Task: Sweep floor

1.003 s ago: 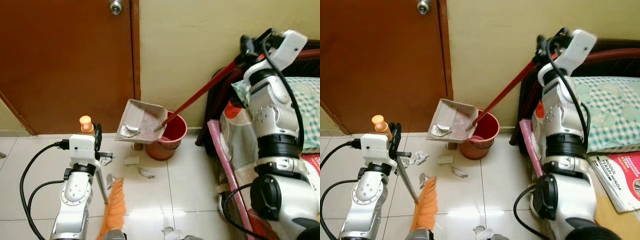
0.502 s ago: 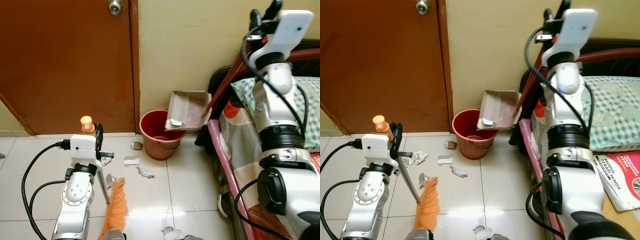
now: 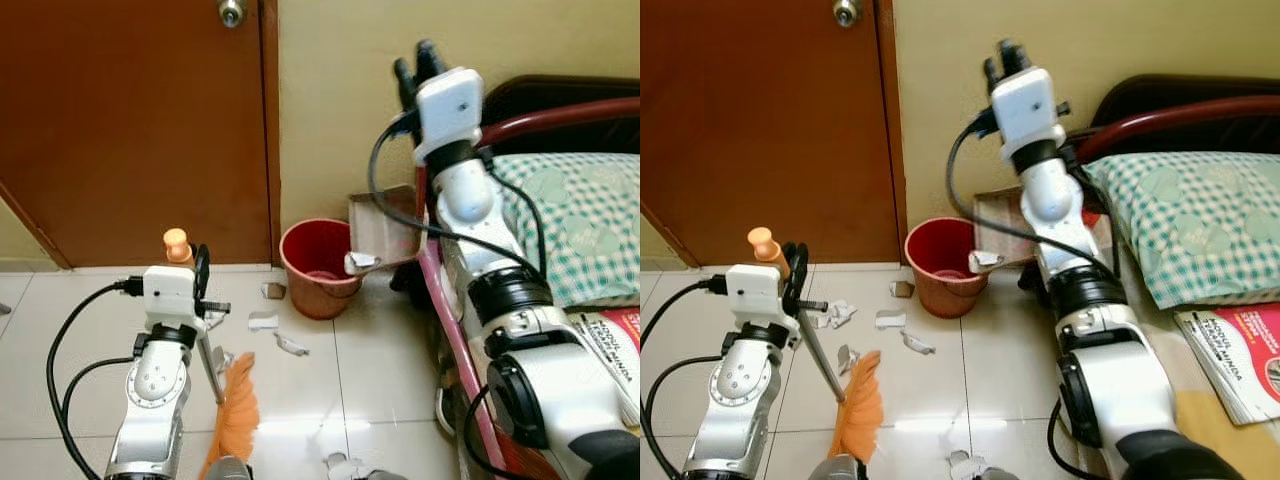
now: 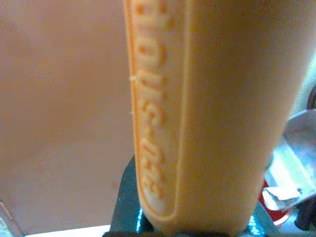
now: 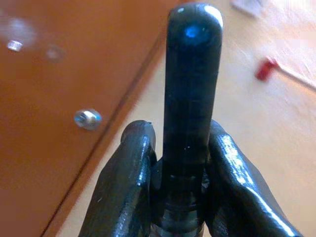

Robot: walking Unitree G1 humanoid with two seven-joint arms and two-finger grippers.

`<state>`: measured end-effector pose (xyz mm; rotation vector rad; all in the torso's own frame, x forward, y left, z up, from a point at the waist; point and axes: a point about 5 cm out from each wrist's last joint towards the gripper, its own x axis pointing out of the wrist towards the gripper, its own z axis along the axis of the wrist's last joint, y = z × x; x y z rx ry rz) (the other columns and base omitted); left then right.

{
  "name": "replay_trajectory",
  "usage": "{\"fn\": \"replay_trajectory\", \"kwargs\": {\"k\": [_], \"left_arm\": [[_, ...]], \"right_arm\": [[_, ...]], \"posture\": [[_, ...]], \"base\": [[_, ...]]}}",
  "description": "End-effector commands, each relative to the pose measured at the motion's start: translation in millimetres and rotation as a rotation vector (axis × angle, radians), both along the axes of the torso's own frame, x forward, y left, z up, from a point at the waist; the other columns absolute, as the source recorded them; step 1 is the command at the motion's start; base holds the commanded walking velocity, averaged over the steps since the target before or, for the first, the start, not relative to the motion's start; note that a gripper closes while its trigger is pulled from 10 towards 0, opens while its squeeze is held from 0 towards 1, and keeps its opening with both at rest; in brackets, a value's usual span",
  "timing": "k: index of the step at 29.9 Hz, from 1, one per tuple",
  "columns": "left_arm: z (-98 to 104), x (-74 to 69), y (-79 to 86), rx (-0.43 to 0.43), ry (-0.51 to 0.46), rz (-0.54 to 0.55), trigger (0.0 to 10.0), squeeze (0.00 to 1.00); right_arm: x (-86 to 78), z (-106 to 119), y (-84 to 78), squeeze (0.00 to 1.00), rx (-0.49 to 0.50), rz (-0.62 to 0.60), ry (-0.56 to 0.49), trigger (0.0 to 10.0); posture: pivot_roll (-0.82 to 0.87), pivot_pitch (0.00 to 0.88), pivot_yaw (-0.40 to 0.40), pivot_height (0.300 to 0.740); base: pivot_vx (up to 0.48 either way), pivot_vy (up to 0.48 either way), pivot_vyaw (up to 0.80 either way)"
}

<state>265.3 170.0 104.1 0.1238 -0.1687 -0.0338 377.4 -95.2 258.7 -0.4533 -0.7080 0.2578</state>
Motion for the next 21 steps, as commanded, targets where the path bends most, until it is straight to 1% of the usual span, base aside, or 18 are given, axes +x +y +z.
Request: {"fn": "replay_trajectory", "kwargs": {"k": [1, 3, 4, 5, 8, 9, 13, 18, 20, 21], "left_arm": [[-0.4, -0.2, -4.2, -0.027, -0.005, -0.004, 10.0, 0.0], [-1.2, -0.9, -4.5, -0.028, -0.003, -0.001, 10.0, 0.0], [-2.0, -1.3, -5.0, -0.03, -0.003, 0.002, 10.0, 0.0], [-2.0, -1.3, -5.0, -0.03, -0.003, 0.002, 10.0, 0.0], [-2.0, -1.2, -6.2, -0.033, -0.005, 0.001, 10.0, 0.0], [-1.9, -0.9, -6.9, -0.035, -0.007, 0.0, 10.0, 0.0], [-2.5, -0.1, -8.5, -0.037, -0.008, -0.001, 10.0, 0.0], [-2.1, -0.2, -8.8, -0.038, -0.012, 0.001, 10.0, 0.0], [-1.8, -1.1, -8.4, -0.04, -0.016, 0.004, 10.0, 0.0], [-1.4, -1.4, -8.9, -0.042, -0.018, 0.003, 10.0, 0.0]], "right_arm": [[-6.8, 15.0, 13.2, 0.0, -0.033, 0.052, -0.109, 10.0], [-9.1, 13.2, 19.8, 0.0, -0.037, 0.081, -0.114, 10.0], [-11.7, 12.0, 27.6, 0.0, -0.044, 0.107, -0.131, 10.0], [-11.7, 12.0, 27.6, 0.0, -0.044, 0.107, -0.131, 10.0], [-15.2, 13.0, 36.4, 0.0, -0.054, 0.139, -0.159, 10.0], [-17.3, 12.7, 41.8, 0.0, -0.068, 0.157, -0.173, 10.0], [-19.1, 10.3, 46.8, 0.0, -0.069, 0.168, -0.179, 10.0], [-15.9, 9.3, 39.8, 0.0, -0.027, 0.143, -0.149, 10.0], [-14.2, 14.4, 28.7, 0.0, 0.033, 0.122, -0.141, 10.0], [-15.9, 23.0, 23.2, 0.0, 0.065, 0.122, -0.162, 10.0]], "posture": [[0.04, 0.005, -0.054, 0.74], [0.05, 0.003, -0.059, 0.74], [0.05, 0.002, -0.063, 0.74], [0.05, 0.002, -0.063, 0.74], [0.05, 0.001, -0.066, 0.74], [0.04, 0.0, -0.068, 0.74], [0.04, 0.0, -0.071, 0.74], [0.04, 0.0, -0.074, 0.74], [0.04, 0.0, -0.074, 0.74], [0.04, 0.001, -0.07, 0.74]], "base": [[0.0, 0.0, 0.0], [0.0, 0.0, 0.0], [0.0, 0.0, 0.0], [0.0, 0.0, 0.0], [0.0, 0.0, 0.0], [0.0, 0.0, 0.0], [0.0, 0.0, 0.0], [0.0, 0.0, 0.0], [0.0, 0.0, 0.0], [0.0, 0.0, 0.0]]}}
